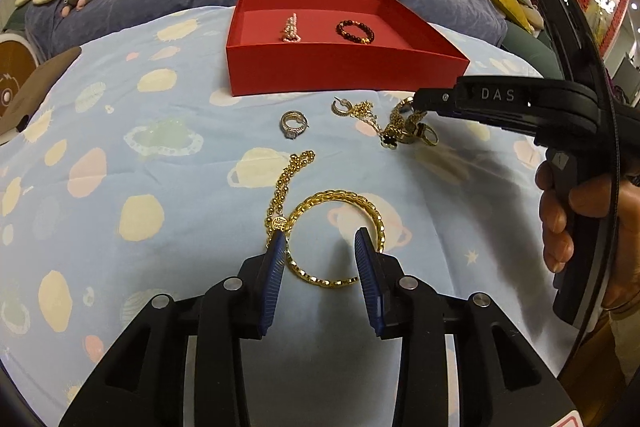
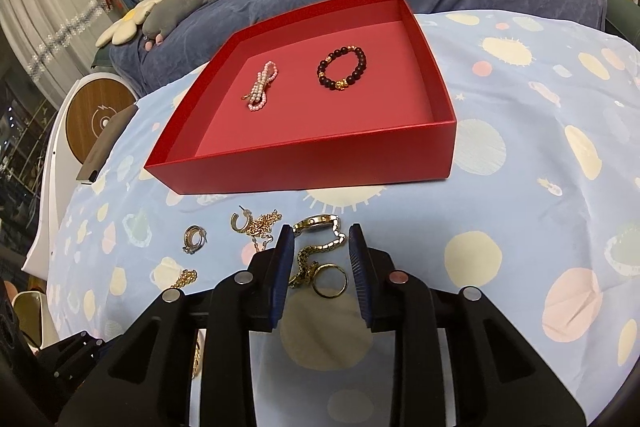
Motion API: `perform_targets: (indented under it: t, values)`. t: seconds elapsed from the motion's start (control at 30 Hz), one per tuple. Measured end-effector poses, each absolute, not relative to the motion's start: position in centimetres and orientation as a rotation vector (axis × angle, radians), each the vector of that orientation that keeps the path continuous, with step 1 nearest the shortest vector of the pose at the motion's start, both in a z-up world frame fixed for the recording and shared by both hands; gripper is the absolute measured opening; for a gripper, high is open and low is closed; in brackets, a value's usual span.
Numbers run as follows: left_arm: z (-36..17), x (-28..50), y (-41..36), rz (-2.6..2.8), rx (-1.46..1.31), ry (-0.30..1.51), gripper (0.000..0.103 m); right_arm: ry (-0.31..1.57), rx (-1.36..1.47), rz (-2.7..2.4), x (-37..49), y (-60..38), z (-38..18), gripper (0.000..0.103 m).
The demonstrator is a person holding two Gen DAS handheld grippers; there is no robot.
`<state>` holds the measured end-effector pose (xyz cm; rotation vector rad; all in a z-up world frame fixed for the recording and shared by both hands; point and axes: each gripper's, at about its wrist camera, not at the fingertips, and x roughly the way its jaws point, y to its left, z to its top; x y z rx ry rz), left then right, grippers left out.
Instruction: Organize jewelry
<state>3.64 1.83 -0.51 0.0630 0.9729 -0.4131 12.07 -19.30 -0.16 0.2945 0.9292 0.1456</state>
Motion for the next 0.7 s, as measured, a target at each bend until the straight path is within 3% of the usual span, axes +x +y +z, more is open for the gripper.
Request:
perform_targets:
  t: [0.1,0.53,0.7]
  values:
    - [-0.4,3.8,2.0,-0.397,0.057,0.961,0.028,0.926,0.3,0.142,12.1,-19.5,-0.1,0.028]
    - [-0.5,5.3,0.8,-0.422,0.067,0.948,0.026,0.918,0.308,0.154,11.8,-19.7,0.4,0.028]
    - [-1.3,5.1,-0.4,-0.462,0.093,0.971,0.014,0.912,0.318,0.155,11.6,-20.2,0.7,0.028]
